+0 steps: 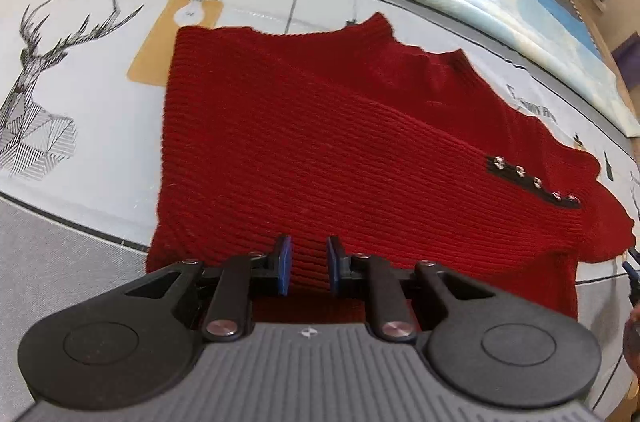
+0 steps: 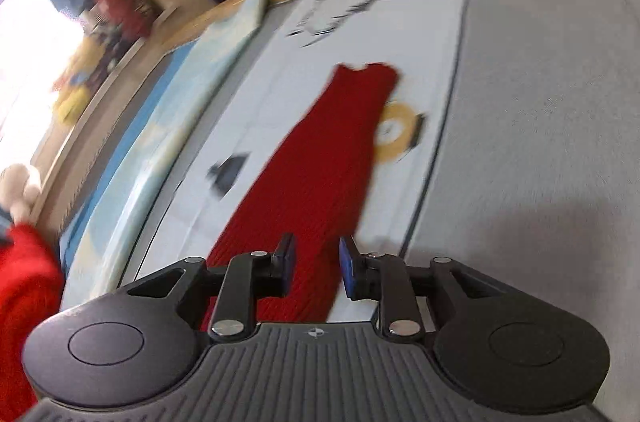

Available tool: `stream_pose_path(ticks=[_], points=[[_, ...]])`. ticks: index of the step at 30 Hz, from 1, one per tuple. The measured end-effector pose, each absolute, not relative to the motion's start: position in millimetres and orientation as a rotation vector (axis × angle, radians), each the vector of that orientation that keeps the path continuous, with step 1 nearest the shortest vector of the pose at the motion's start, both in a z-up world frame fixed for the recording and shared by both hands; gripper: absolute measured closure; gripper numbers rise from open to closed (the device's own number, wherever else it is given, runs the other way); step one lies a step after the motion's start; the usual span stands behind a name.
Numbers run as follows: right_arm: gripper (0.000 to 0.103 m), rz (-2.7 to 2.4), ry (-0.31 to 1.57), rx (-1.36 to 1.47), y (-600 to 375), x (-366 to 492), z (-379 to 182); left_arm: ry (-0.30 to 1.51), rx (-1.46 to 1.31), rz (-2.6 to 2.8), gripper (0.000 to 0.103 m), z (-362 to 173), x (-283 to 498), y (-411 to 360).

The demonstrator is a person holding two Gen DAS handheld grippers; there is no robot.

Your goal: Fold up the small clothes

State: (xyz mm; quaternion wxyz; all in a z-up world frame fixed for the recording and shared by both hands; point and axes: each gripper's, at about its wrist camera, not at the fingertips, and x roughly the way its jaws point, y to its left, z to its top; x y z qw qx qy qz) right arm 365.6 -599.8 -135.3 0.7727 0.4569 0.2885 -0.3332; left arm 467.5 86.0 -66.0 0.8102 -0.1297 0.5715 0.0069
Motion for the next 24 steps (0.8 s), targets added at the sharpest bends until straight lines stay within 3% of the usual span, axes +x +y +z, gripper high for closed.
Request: stream_pose_path(ticks=[4, 9, 10, 11, 14, 20, 24], points=[[0.068, -0.690, 0.612, 1.078, -633.5, 362.1, -162.3, 1.222, -0.257, 0.012, 0.084, -67.9, 468.5, 81.6], [0.068, -0.631, 0.584, 1.041, -630.6, 378.0, -176.2, 1.219, -0.249, 0.017, 0.084, -67.3, 469.0, 82.7], [0.071, -0.629, 0.582, 1.030, -630.6, 379.7, -176.3, 1.215, -0.251, 0.016, 0.084, -66.1, 468.8, 83.2], [0.090, -0.637, 0.581, 1.016, -630.6, 380.7, -175.9, 1.212, -0.253, 0.017, 0.084, -64.6, 468.5, 83.8], [0.091, -0.665, 0.565, 0.989, -626.0, 377.3, -167.5, 1.204, -0.263, 0.016, 0.084, -60.4, 467.0, 88.5], [0.092, -0.583, 0.485, 0.694, -565.8, 407.5, -90.0, 1.164, -0.321, 0.042, 0.084, -43.8, 464.1, 108.9], [0.092, -0.300, 0.411, 0.401, -461.6, 425.8, -25.4, 1.129, -0.382, 0.072, 0.084, -28.7, 462.9, 130.2]])
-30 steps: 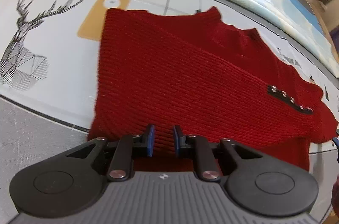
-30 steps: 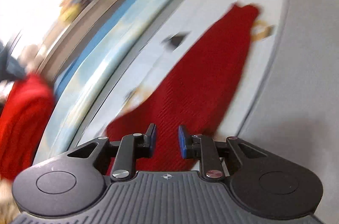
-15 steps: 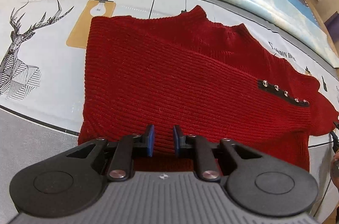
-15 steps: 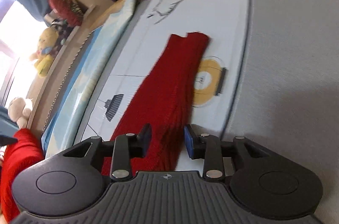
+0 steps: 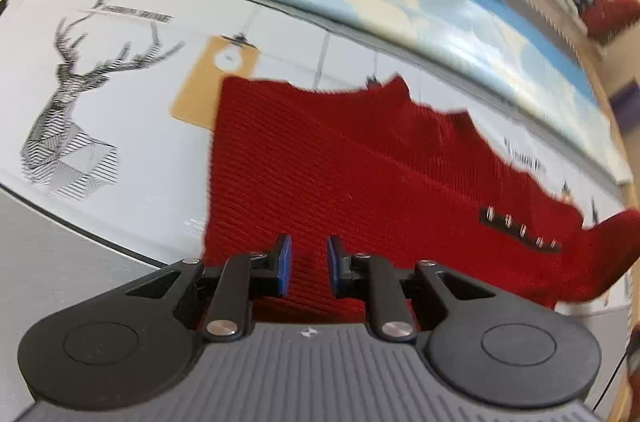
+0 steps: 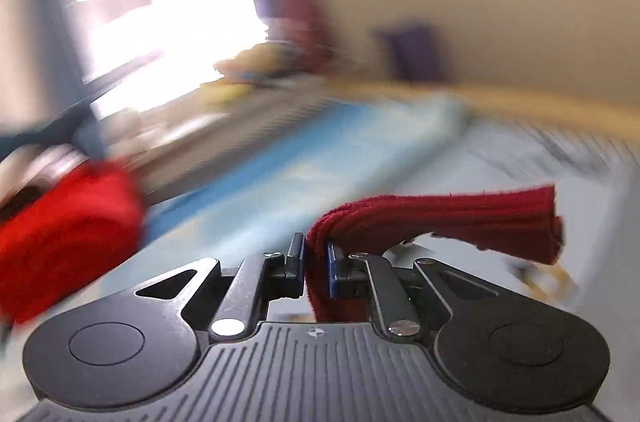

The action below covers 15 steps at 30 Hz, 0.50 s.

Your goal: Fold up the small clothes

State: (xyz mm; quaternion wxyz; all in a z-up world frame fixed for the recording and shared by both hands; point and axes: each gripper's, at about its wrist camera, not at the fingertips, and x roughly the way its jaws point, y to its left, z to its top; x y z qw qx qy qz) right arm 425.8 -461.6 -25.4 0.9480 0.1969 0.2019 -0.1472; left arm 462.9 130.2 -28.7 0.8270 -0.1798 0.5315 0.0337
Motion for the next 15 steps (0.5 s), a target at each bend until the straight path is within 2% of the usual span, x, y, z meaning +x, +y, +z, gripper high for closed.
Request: stream_pose_path(ticks=[4, 7, 11, 13, 15], points=[[0.092, 0.022, 0.389, 0.212, -338.1, 422.8, 3.1, 1.085, -0.436, 0.106, 0.084, -12.8, 457.7, 155.9], [0.091, 0.242, 0.449, 0.145, -252.1, 417.2, -1.6, 1.073, -0.477, 0.134, 0.084, -7.3, 452.7, 176.2], [0.089, 0.485, 0.681, 0.048, -157.3, 407.3, -52.3, 1.067, -0.525, 0.149, 0.084, -3.0, 448.5, 195.2], [0.089, 0.574, 0.882, 0.033, -133.7, 401.6, -82.2, 1.065, -0.542, 0.148, 0.084, -1.7, 447.7, 199.8], [0.089, 0.604, 0.957, -0.018, -126.9, 387.2, -89.6, 1.065, -0.551, 0.144, 0.084, -1.0, 447.0, 201.7]])
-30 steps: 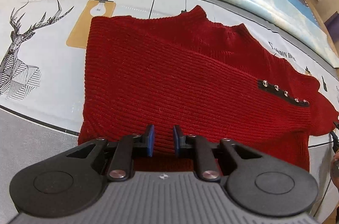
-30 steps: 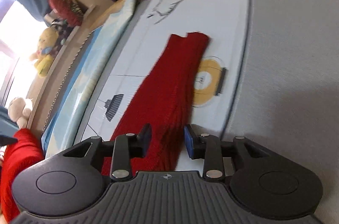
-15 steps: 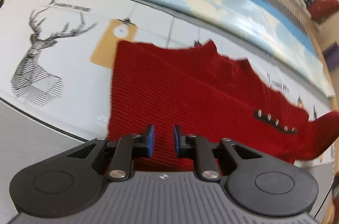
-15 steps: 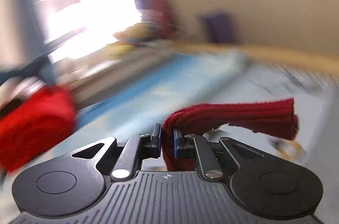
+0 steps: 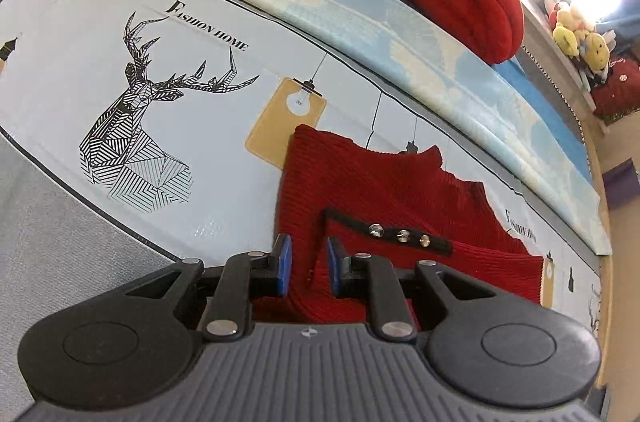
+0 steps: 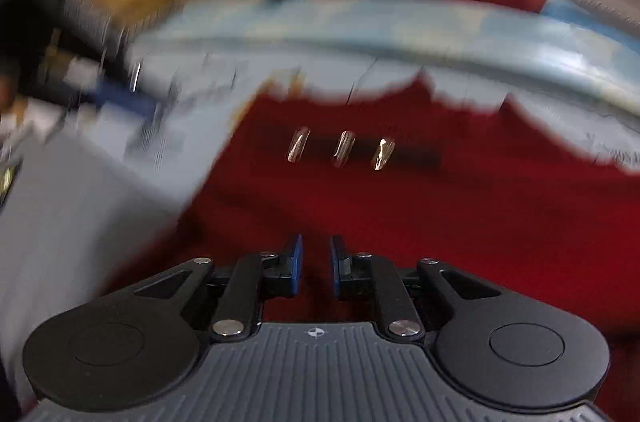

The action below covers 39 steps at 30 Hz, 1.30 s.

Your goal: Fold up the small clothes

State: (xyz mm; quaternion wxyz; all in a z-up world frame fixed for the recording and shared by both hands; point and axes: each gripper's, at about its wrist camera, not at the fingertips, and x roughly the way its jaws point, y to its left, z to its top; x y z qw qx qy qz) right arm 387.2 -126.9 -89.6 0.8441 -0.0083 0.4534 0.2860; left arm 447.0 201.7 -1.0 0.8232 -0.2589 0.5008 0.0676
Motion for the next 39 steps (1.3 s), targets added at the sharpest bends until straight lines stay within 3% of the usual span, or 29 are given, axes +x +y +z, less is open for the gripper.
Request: stream_pose_path(ticks=[6, 10, 16, 17, 24, 25, 26, 28, 33, 39], points=[[0.076, 0.565, 0.929, -0.101, -178.7, 371.8, -38.8, 1.087, -0.559, 0.128, 0.084, -11.8, 451.8, 197.9], [0.069, 0.378, 0.885, 0.077, -244.0, 372.5, -10.7, 1.110, -0.599, 0.107, 0.084, -29.7, 457.4, 193.4], [0.067, 0.120, 0.816, 0.096, -304.1, 370.2, -12.4, 1.122, -0.596, 0.072, 0.084, -57.6, 470.2, 177.5], [0.068, 0.117, 0.812, 0.099, -308.5, 371.6, -13.7, 1.126, -0.587, 0.077, 0.079, -62.6, 473.1, 175.5], [0.068, -0.003, 0.880, 0.145, -342.6, 386.3, -38.1, 1.135, -0.450, 0.091, 0.072, -85.8, 479.4, 150.9], [0.067, -0.020, 0.903, 0.174, -347.1, 389.2, -46.5, 1.129, -0.408, 0.091, 0.075, -85.6, 479.2, 146.3], [0.067, -0.033, 0.925, 0.207, -353.6, 392.2, -52.7, 1.119, -0.370, 0.103, 0.089, -83.9, 478.6, 143.2], [0.067, -0.053, 0.958, 0.276, -363.4, 397.8, -62.4, 1.074, -0.320, 0.151, 0.102, -74.4, 476.4, 142.7], [0.067, -0.067, 0.976, 0.371, -376.2, 401.7, -71.2, 0.944, -0.311, 0.173, 0.103, -36.6, 467.2, 148.4], [0.066, -0.050, 1.001, 0.418, -370.1, 403.8, -80.1, 1.037, -0.284, 0.350, 0.103, -47.9, 463.0, 168.0]])
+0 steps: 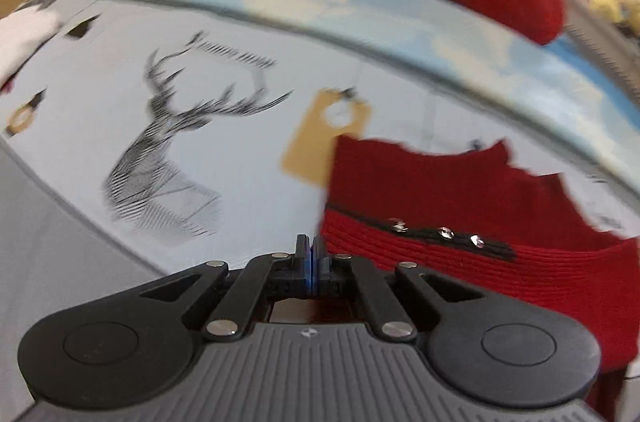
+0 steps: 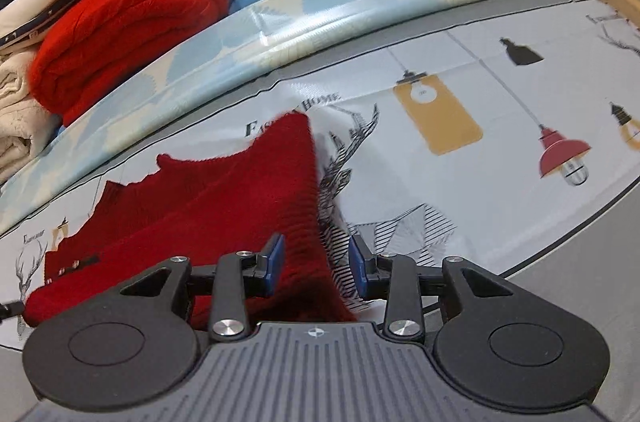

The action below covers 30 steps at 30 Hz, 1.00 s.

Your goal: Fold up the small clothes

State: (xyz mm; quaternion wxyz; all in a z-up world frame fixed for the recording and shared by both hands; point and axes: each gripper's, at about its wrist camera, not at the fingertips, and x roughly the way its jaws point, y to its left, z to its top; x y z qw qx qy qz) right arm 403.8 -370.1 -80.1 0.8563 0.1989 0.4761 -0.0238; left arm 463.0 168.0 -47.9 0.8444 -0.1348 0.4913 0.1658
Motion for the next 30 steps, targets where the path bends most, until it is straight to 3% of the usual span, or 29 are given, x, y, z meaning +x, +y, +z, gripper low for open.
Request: stream_pose_path(ticks=[2, 7, 10, 12, 14, 18, 20, 24, 25, 28, 30], points=[[0.066, -0.041, 1.007, 0.407, -364.3, 404.6, -82.7, 1.096, -0.294, 0.348, 0.103, -53.1, 464.5, 172.8], [0.065, -0.006, 1.018, 0.376, -351.5, 409.8, -91.6, 1.010, -0.349, 0.270, 0.097, -35.1, 459.3, 175.5], [0.063, -0.021, 1.041, 0.327, -347.4, 413.8, -101.4, 1.048, -0.375, 0.181, 0.095, -40.3, 462.4, 173.4], [0.073, -0.046, 1.057, 0.298, -348.5, 416.7, -109.6, 1.108, -0.384, 0.125, 0.094, -49.7, 465.7, 167.0], [0.094, -0.129, 1.066, 0.257, -353.0, 419.8, -118.1, 1.145, -0.357, 0.115, 0.094, -57.1, 465.5, 162.3], [0.102, -0.243, 1.121, 0.264, -368.6, 426.2, -134.5, 1.130, -0.385, 0.115, 0.091, -56.1, 463.4, 166.9], [0.101, -0.215, 1.120, 0.388, -378.4, 426.1, -134.3, 1.111, -0.404, 0.111, 0.068, -52.1, 463.5, 170.6], [0.094, -0.181, 0.994, 0.383, -379.1, 426.3, -110.3, 1.103, -0.411, 0.149, 0.043, -51.5, 470.1, 177.6], [0.085, -0.175, 0.967, 0.388, -379.3, 426.1, -106.1, 1.108, -0.420, 0.157, 0.038, -53.1, 470.9, 179.3], [0.052, -0.154, 0.965, 0.409, -379.9, 429.5, -109.6, 1.137, -0.442, 0.150, 0.035, -62.7, 473.4, 179.6], [0.045, -0.114, 1.028, 0.456, -383.3, 433.7, -124.7, 1.162, -0.443, 0.134, 0.035, -71.0, 474.8, 177.4]])
